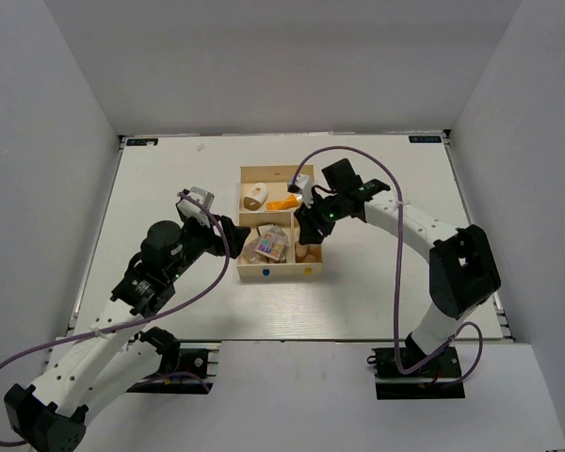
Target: Organize the makeup
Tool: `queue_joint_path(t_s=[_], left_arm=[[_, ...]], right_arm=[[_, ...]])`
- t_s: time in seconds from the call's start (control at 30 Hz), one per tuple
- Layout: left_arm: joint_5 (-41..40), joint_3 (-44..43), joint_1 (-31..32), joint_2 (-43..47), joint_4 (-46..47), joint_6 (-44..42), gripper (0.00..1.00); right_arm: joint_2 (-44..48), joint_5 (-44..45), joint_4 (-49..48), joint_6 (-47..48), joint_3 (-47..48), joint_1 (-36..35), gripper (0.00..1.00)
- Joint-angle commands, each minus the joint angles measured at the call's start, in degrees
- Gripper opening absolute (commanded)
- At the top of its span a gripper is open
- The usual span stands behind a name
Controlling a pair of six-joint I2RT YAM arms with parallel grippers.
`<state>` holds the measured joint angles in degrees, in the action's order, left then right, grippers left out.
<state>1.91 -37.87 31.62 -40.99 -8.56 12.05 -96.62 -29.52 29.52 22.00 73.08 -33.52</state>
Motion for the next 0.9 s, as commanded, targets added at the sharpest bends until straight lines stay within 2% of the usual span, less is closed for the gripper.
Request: queue_joint_path(t_s=[0.0,0.13,0.37,0.43,0.7,0.87], left_arm=[[-0.8,0.5,-0.2,-0.1,0.6,-0.4,0.98],[-0.9,0.6,-0.2,-0.3,0.6,-0.3,0.98],[0.8,0.5,-0.2,-0.9,0.7,0.0,0.98],[1.9,0.2,-0.2,-1.6,0.2,-0.2,0.98],[4.6,-1.2,-0.8,-4.9,-1.1,-2.0,0.98],[4.9,-1.0,-0.8,-4.8,-1.3,-3.1,0.98]], right_arm=[[4.1,-1.9,-0.3,1.5,0.2,-0.2,0.53],[11.2,-0.6,-1.5,1.5,-1.2,0.4,0.55],[24.2,17.8,-13.5,-7.1,-11.7,2.9,0.78],[29.2,21.0,-16.0,-8.8,-15.8,3.5,0.89],[48.8,31.7,-21.2,-14.4,-27.7,4.2,0.89],[54.7,34.3,-24.9,-12.1,-34.0,5.2,0.89]])
